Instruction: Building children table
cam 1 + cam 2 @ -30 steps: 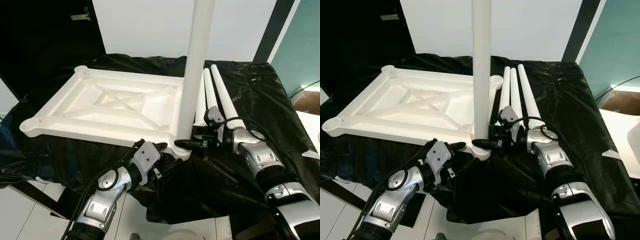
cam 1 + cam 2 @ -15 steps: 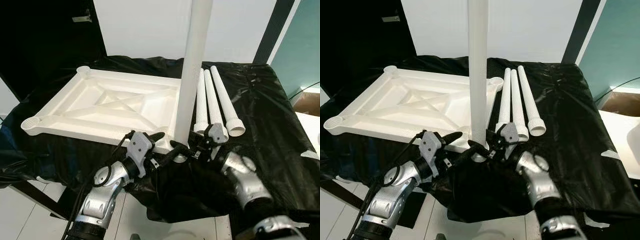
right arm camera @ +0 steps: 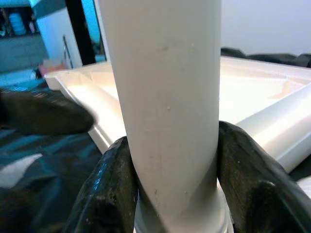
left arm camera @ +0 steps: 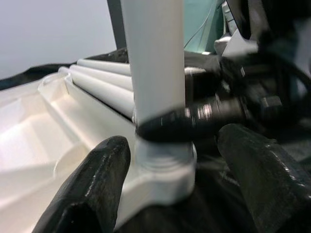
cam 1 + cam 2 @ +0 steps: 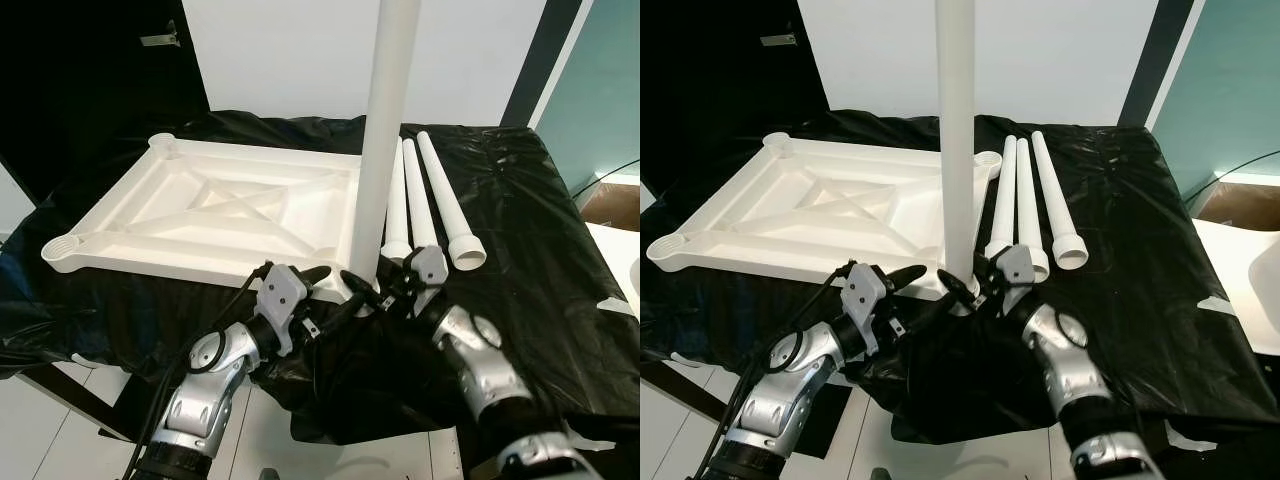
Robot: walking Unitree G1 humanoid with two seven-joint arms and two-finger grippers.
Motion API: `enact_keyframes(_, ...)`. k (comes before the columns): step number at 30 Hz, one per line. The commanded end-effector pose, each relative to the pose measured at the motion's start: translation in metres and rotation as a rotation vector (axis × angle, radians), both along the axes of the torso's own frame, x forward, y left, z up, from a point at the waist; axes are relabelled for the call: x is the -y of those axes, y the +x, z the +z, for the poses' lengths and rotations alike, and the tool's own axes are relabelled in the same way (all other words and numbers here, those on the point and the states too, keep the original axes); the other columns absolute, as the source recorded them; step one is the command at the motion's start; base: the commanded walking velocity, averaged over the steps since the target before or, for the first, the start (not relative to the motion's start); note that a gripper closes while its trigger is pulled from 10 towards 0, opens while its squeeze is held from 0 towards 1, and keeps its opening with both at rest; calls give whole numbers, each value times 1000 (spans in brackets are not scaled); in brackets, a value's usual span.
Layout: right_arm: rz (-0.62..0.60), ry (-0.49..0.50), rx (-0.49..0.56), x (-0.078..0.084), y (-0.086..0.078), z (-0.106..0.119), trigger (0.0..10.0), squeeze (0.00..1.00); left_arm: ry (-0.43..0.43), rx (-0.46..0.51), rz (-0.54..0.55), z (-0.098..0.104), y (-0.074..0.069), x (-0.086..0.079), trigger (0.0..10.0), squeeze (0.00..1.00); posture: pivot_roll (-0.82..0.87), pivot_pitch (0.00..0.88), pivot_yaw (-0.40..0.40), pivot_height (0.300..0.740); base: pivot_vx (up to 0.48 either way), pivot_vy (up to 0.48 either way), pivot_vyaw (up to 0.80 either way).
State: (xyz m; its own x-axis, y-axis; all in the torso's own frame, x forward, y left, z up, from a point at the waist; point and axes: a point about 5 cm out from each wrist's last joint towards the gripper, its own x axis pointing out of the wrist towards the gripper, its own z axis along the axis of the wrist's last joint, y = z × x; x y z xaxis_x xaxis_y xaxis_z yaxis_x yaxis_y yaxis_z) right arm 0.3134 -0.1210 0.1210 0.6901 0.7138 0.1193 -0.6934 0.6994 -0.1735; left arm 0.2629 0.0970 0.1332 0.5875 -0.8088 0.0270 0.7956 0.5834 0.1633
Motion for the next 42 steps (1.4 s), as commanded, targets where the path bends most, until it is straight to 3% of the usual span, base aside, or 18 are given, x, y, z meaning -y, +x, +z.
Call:
enact_keyframes(1,40,-10,12,5,5,10,10000,1000,14,-18,18,-4,0,-3,10000,0,134,0,-7,740,0,0,0)
enact_keyframes(5,89,-20,13,5,7,16,10000,1000,15,-18,20,-4,1,-3,10000,0,135,0,-7,740,0,0,0)
enact_keyframes(6,178,-71,-10,2,6,17,10000,776,13,-14,21,-3,2,-3,10000,0,138,0,-9,740,0,0,0)
enact_keyframes(10,208,-89,-17,0,5,18,10000,776,13,-13,22,-2,2,-3,10000,0,138,0,-9,740,0,0,0)
enact_keyframes(11,271,-124,-31,-1,3,17,10000,0,12,-11,21,-2,2,-2,10000,0,143,0,-12,740,0,0,0)
enact_keyframes(17,366,-195,-77,0,4,12,10000,0,13,-10,22,-2,2,-1,10000,0,143,0,-12,740,0,0,0)
enact_keyframes(18,393,-222,-100,2,8,11,2824,0,15,-9,23,-2,2,-1,10000,0,150,0,-14,740,0,0,0)
enact_keyframes(19,397,-236,-110,5,14,12,0,0,17,-8,24,-2,2,-1,10000,0,161,0,-20,740,0,0,0)
enact_keyframes(24,377,-222,-119,15,21,21,0,0,17,-3,42,-1,1,-5,10000,0,177,0,-30,740,0,0,0)
enact_keyframes(32,352,-174,-141,21,12,14,0,0,20,-8,50,-3,-2,-7,10000,0,188,0,-34,740,0,0,0)
enact_keyframes(33,273,-103,-108,17,5,9,0,0,20,-10,50,-4,-3,-7,10000,0,183,0,-30,740,0,0,0)
enact_keyframes(34,273,-103,-108,17,5,9,0,0,20,-10,50,-4,-3,-7,10000,0,183,0,-30,740,0,0,0)
enact_keyframes(36,53,54,-21,7,-9,2,0,0,21,-12,45,-4,-2,-6,10000,0,170,0,-24,740,0,0,0)
enact_keyframes(39,-57,129,20,1,-16,0,0,0,21,-12,41,-3,-1,-5,10000,0,165,0,-21,740,0,0,0)
enact_keyframes(42,-80,149,30,-3,-18,-1,0,0,22,-12,34,-3,-1,-4,10000,0,155,0,-13,740,0,0,0)
